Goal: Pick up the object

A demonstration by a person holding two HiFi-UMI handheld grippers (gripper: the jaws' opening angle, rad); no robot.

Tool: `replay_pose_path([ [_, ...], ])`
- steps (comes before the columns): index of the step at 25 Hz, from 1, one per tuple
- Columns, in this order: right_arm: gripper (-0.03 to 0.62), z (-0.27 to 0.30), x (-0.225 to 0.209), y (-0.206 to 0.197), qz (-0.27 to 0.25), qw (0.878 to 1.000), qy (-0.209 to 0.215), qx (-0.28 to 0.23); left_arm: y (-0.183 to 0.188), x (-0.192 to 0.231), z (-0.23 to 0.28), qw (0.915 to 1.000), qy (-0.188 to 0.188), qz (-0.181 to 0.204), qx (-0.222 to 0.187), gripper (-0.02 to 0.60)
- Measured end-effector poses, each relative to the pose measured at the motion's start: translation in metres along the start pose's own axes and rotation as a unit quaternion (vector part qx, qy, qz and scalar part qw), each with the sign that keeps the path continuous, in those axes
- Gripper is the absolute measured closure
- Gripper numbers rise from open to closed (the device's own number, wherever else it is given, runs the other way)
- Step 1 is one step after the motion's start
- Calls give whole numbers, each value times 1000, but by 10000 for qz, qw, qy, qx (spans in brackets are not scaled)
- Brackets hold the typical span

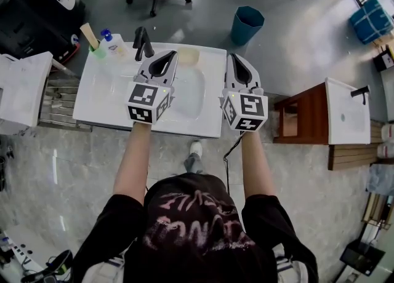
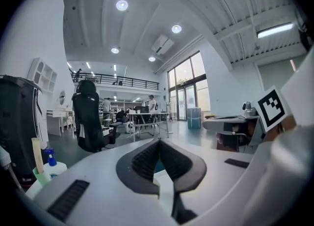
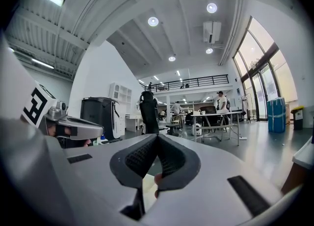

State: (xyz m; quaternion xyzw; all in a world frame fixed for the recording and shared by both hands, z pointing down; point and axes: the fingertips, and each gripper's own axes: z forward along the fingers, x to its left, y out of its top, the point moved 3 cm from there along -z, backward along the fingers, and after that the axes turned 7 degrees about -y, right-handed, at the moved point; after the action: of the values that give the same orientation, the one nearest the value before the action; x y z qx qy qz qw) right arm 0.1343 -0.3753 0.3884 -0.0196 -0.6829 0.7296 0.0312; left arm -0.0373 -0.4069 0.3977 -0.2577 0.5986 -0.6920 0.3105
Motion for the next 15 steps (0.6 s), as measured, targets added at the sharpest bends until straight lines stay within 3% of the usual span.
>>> replay_pose_path([
  [7, 579, 22, -9, -17, 76, 9999, 14, 123, -32, 7, 31, 9994, -127, -79, 304, 566],
  [13, 579, 38, -20, -29, 127, 9996, -11, 235, -67, 4, 64, 9961, -441, 87, 762, 565],
  [15, 579, 40, -24, -32, 129, 9996, -32, 263, -78, 2, 73, 9944, -534, 85, 909, 512],
])
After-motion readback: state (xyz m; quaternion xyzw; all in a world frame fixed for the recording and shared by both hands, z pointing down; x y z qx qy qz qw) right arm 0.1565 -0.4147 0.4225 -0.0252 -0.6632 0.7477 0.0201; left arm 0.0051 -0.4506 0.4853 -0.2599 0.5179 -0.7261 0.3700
